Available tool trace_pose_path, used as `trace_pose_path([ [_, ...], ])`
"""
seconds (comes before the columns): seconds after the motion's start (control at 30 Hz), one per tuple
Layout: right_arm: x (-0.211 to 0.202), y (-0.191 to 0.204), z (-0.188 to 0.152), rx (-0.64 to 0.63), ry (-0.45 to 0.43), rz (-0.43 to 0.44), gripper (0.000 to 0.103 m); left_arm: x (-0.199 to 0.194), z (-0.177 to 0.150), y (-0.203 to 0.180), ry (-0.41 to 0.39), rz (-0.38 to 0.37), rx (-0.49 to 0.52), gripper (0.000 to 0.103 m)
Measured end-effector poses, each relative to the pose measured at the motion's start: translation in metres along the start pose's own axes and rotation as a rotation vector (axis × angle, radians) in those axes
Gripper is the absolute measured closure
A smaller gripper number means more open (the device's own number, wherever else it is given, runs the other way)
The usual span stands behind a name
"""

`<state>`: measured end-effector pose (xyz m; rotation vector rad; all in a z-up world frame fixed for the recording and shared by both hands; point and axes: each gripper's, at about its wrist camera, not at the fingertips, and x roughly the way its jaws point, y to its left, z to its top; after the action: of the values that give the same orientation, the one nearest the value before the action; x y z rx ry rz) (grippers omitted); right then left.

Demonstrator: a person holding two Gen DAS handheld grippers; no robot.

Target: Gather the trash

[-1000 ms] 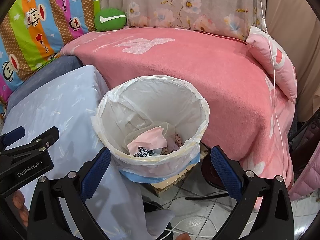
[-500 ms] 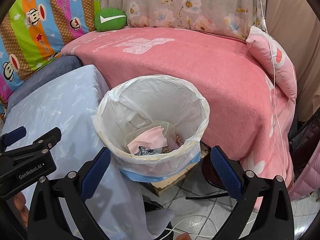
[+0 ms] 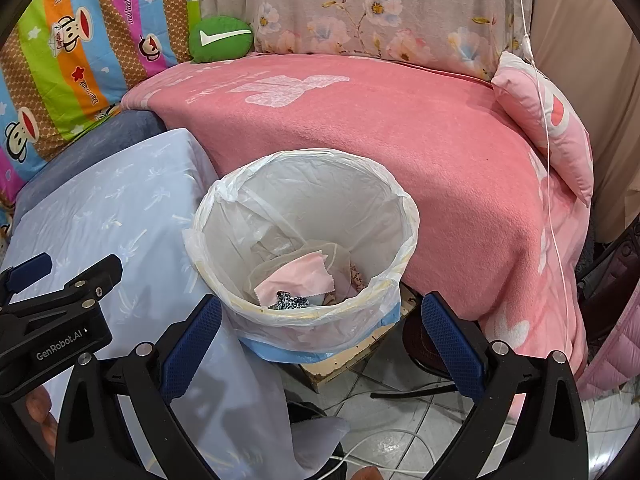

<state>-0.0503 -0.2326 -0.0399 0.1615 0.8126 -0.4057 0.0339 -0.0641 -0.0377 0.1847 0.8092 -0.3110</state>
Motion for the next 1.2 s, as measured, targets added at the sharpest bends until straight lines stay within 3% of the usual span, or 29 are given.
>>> trace_pose_path([
  [1.2,-0.0003,0.0,0.0003,0.0,-0.002,0.0,0.005,0.0002,-0.0021,-0.0011,0.004,0.001,0.004,0.009],
])
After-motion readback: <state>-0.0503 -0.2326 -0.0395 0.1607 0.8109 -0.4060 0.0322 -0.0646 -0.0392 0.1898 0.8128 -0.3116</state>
